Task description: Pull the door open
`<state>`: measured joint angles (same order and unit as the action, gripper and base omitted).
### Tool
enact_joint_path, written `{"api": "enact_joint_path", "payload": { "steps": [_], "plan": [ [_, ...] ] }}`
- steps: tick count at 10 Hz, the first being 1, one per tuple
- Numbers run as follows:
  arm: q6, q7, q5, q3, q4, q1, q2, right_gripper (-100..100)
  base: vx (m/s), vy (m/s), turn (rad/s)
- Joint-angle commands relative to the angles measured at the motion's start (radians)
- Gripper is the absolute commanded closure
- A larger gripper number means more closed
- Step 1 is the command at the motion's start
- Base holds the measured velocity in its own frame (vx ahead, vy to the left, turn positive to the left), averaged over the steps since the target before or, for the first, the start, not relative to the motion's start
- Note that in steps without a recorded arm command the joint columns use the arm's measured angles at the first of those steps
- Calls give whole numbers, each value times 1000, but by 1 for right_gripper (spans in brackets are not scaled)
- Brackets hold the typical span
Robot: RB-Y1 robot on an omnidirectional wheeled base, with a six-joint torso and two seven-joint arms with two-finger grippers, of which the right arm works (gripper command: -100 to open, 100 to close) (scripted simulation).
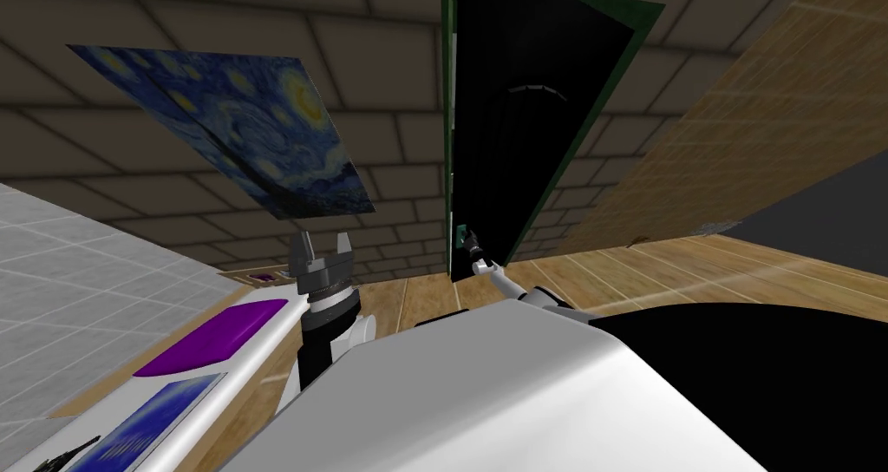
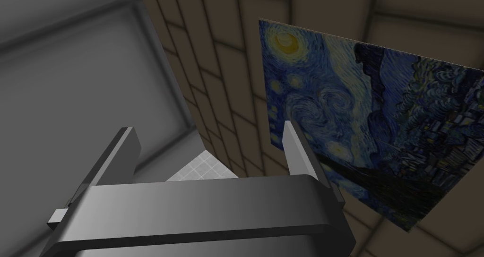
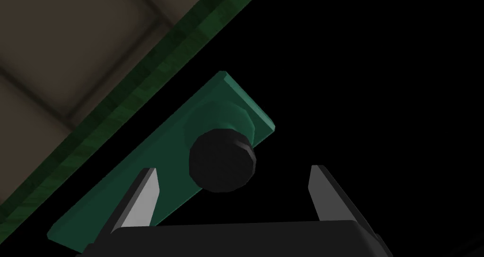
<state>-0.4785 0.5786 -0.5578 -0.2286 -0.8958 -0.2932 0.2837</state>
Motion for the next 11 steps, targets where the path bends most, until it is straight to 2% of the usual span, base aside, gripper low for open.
{"api": "enact_joint_path", "payload": {
  "steps": [1, 2, 3, 4, 5, 7, 8, 10, 11],
  "plan": [
    [4, 50, -34, 0, -9, 4, -7, -100, -43, -47, 84],
    [8, 77, -65, 0, -17, 8, -13, -100, -84, -55, 113],
    [8, 95, -65, 0, -17, 8, -13, -100, -65, -42, 44],
    [11, 130, -95, 0, -26, 12, -19, -100, -50, -47, 76],
    [11, 136, -95, 0, -26, 12, -19, -100, -35, -35, 44],
    [18, 202, -155, -2, -44, 19, -30, -100, -52, -40, 88],
    [18, 217, -155, -2, -44, 19, -30, -100, -58, -46, 55],
    [24, 279, -212, -3, -61, 25, -39, -100, -71, -58, 97],
    [24, 293, -212, -3, -61, 25, -39, -100, -67, -44, 38]
  ]
}}
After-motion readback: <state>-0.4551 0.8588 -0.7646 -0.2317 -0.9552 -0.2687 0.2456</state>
